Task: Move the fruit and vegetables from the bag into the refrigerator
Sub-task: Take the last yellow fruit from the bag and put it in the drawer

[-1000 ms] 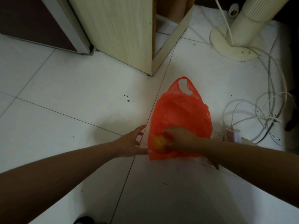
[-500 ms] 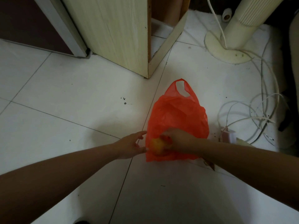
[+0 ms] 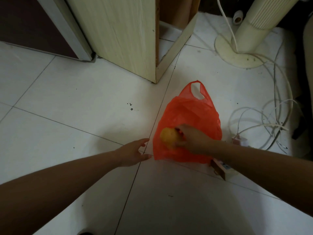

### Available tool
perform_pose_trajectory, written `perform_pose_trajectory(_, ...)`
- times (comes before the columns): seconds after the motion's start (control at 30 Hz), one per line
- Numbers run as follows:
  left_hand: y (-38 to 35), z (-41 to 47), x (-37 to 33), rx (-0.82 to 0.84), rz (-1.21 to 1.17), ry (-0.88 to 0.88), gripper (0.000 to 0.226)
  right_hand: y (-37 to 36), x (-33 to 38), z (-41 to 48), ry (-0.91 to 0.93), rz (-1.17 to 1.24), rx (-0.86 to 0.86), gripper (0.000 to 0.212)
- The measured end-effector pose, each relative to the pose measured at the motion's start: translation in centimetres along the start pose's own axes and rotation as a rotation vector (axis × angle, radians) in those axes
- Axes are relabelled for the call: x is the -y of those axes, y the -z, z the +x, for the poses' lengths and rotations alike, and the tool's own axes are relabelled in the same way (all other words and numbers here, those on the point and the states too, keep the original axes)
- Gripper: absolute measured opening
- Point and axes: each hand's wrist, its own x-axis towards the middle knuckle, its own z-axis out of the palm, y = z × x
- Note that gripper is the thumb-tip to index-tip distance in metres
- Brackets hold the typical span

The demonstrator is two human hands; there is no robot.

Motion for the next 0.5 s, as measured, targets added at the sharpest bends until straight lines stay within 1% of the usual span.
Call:
perform_pose_trajectory(0.13, 0.5, 0.1, -0.1, -0.006, -0.018, 0.006, 0.073, 1.0, -0.6, 0.5, -0.024, 0.079, -0.098, 0.060)
perform_pose_trajectory(0.2, 1.1, 0.2, -0.3, -0.039, -0.065, 0.004, 0.072, 1.4, -0.8, 0.6, -0.033, 0.098, -0.130, 0.062)
perform_pose_trajectory(0.27, 2.1, 0.2, -0.9, -0.101, -0.160, -0.007, 0.069, 2.1, -0.6, 0.5, -0.029, 0.136, -0.173, 0.063)
perform_pose_trajectory(0.37, 3.8, 0.1, -2.7, -0.193, -0.357, -0.040, 0.061, 3.0, 0.4, -0.2, 0.008, 0.279, -0.228, 0.060)
perform_pose_trajectory(0.43, 4.6, -0.1, -4.2, -0.180, -0.512, -0.067, 0.057, 3.5, 1.3, -0.7, 0.036, 0.338, -0.242, 0.059)
perform_pose_trajectory(0.5, 4.8, -0.5, -5.7, -0.117, -0.640, -0.099, 0.052, 3.7, 2.1, -1.1, 0.062, 0.381, -0.250, 0.060)
